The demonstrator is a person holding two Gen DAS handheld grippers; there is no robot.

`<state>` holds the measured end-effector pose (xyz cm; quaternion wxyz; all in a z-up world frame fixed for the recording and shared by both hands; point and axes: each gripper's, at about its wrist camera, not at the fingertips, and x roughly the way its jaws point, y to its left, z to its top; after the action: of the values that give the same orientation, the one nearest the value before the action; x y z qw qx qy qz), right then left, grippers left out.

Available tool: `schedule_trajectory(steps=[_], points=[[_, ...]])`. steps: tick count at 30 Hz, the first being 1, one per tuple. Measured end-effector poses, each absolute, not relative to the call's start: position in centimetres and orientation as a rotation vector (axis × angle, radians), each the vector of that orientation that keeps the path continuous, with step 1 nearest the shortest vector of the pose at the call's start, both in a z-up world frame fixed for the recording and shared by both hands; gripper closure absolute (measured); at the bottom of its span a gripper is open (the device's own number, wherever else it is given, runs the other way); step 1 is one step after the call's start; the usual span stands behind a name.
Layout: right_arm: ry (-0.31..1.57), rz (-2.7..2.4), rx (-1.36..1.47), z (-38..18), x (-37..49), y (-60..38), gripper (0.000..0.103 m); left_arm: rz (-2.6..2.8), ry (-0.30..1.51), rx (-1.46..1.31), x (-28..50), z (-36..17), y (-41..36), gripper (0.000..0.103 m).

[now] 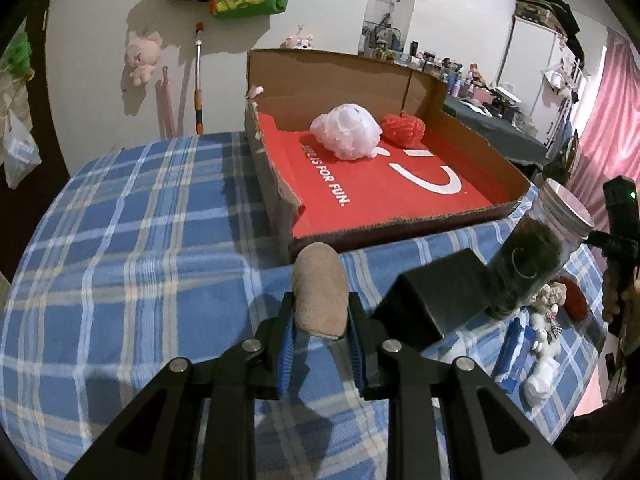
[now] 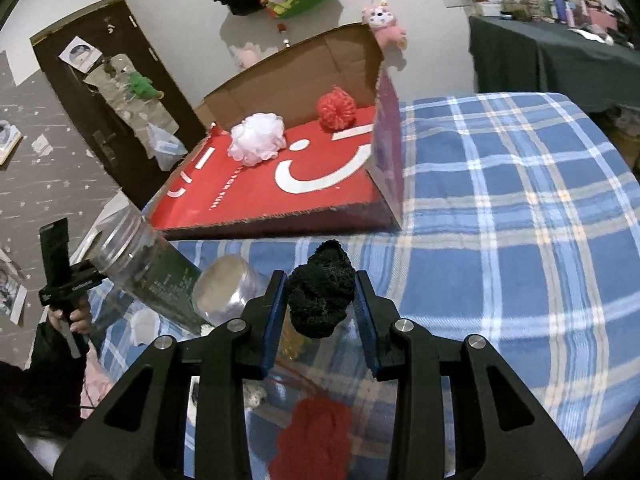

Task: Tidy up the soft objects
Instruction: 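Carry the sponge and pompom over the red box with both tools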

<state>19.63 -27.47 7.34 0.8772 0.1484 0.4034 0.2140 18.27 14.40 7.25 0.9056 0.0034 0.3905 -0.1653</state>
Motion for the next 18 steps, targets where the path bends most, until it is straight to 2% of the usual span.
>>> schedule_trajectory(steps=[18], points=[[0.854,0.585,0.381,7.5,23.6,-27.5,0.071,-0.461,0.776,0.019,20.8,8.9,13.5,0.078]])
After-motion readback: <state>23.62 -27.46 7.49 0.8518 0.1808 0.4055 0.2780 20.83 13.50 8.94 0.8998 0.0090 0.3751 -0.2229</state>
